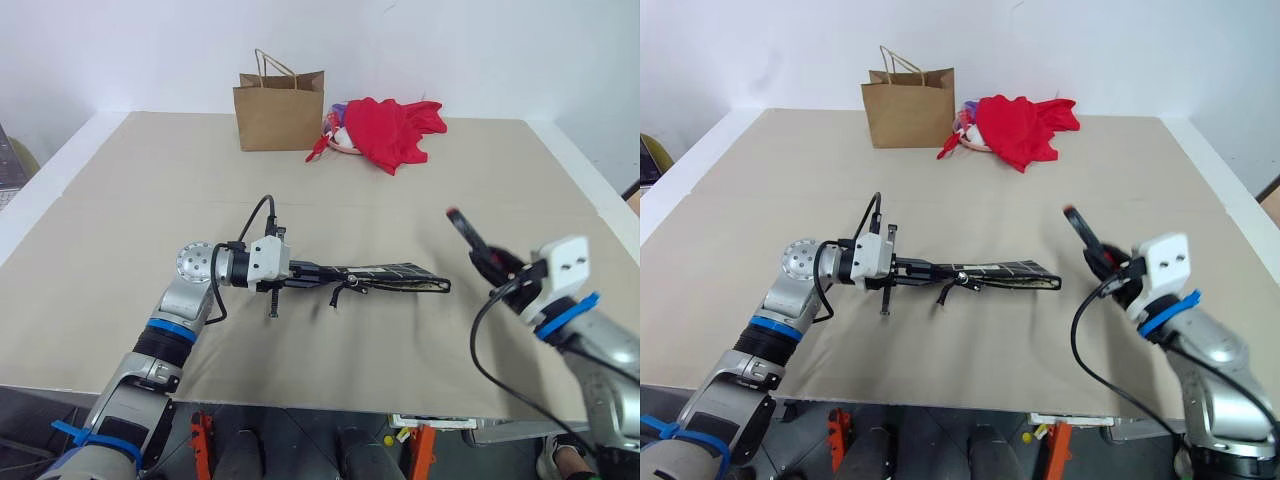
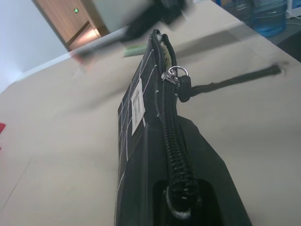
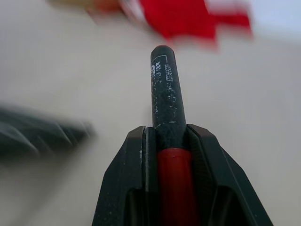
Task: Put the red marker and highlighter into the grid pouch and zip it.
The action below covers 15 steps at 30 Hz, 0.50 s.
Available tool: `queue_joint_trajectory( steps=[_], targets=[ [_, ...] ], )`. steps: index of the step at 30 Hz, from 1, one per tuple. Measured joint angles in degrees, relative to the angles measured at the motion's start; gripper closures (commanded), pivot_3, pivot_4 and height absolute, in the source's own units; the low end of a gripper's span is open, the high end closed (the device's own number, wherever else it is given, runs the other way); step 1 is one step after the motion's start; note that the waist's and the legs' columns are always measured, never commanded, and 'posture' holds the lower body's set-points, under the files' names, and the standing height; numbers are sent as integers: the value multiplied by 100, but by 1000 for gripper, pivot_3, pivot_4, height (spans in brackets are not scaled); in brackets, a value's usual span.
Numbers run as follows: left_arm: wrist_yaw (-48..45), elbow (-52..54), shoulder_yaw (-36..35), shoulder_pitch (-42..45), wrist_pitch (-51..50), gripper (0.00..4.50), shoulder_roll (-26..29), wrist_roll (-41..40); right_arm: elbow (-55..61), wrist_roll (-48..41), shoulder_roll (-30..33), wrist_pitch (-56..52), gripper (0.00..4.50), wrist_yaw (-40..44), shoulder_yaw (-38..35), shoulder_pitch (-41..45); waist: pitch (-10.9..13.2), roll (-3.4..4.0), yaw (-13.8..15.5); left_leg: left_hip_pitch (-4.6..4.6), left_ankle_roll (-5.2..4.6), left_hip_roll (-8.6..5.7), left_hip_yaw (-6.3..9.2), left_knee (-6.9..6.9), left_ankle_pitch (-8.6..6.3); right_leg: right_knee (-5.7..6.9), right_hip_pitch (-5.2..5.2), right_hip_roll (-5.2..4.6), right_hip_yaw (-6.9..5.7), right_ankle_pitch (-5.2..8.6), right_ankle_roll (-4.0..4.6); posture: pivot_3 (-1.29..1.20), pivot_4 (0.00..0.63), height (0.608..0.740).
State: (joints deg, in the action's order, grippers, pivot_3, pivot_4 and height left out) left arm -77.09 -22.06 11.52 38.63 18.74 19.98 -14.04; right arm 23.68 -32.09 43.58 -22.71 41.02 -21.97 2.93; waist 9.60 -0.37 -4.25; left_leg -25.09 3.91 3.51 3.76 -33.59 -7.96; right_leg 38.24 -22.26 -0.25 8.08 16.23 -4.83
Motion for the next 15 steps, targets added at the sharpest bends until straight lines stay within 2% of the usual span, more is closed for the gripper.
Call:
queue_joint_trajectory(
  steps=[1, 2, 4, 6, 11, 15],
  targets=[
    [-1, -1, 0, 1, 0, 4500, -1, 0, 14, -26, 15, -2, 3902, 24, -2, 2, 2, -9, 2, -5, 0, 1, 12, -2, 0, 0, 4, 1, -12, 5, 3, 0, 150, 740],
    [-57, -60, 0, 46, 17, 4500, -47, -4, 307, -523, 558, -211, 3902, 754, -20, -33, 4, -3, 6, -9, 0, -10, 13, -1, -1, -1, 3, -11, -11, 10, -2, 0, 150, 740],
    [-85, -111, 0, 101, 23, 4500, -84, -7, 576, -755, 878, -259, 3902, 1281, -71, -116, 6, -18, 11, -9, -1, -10, 18, -2, -1, -1, 7, -10, -18, 12, -2, 0, 150, 740],
    [-86, -112, 0, 104, 25, 4500, -91, -7, 595, -767, 922, -262, 3902, 1347, -71, -153, 8, -22, 15, -9, 0, -10, 19, -2, -1, -5, 8, -11, -18, 12, -2, 0, 150, 740],
    [-91, -134, -2, 106, 54, 4500, -120, -8, 268, -443, 1289, 9, 3902, 2265, -73, -676, 12, -28, 26, -8, 0, -16, 20, -13, -1, -4, 12, -17, -19, 8, -5, 0, 150, 740],
    [-90, -118, -1, 99, 57, 4500, -128, -8, 62, -275, 1328, 187, 3902, 2480, -101, -763, 12, -27, 13, -5, 1, -16, 20, -15, 0, -3, 13, -17, -18, 3, -7, 0, 150, 740]
  ],
)
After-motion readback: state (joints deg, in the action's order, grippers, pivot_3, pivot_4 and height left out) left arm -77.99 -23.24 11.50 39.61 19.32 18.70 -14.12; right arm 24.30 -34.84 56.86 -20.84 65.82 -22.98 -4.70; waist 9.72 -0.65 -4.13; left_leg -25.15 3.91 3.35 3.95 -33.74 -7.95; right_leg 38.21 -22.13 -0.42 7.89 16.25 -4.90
